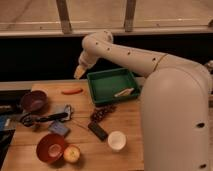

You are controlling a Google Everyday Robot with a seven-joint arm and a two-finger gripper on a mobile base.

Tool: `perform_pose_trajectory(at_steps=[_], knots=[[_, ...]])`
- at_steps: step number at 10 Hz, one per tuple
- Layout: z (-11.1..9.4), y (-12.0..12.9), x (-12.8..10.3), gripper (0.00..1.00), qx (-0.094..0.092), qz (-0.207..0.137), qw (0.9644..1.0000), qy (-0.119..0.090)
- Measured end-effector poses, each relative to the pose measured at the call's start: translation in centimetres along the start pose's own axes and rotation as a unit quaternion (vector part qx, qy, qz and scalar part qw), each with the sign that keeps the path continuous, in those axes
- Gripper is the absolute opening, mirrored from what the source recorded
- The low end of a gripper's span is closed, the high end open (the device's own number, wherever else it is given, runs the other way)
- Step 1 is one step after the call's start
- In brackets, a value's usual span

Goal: Place pepper in table surface

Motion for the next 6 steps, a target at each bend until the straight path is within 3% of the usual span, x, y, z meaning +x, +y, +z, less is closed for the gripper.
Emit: perform_pose_trajectory(at_steps=[1, 2, 4, 6], knots=[[1.32, 1.96, -0.87, 0.70, -0.004, -0.014, 0.9999, 0.007], [1.54, 2.42, -1.11, 0.70, -0.004, -0.019, 0.9998, 0.008], [1.37, 1.86, -0.60, 0.70, 0.000, -0.017, 0.9998, 0.011], [1.82, 2.27, -0.96, 0.70, -0.009, -0.023, 0.9996, 0.012]])
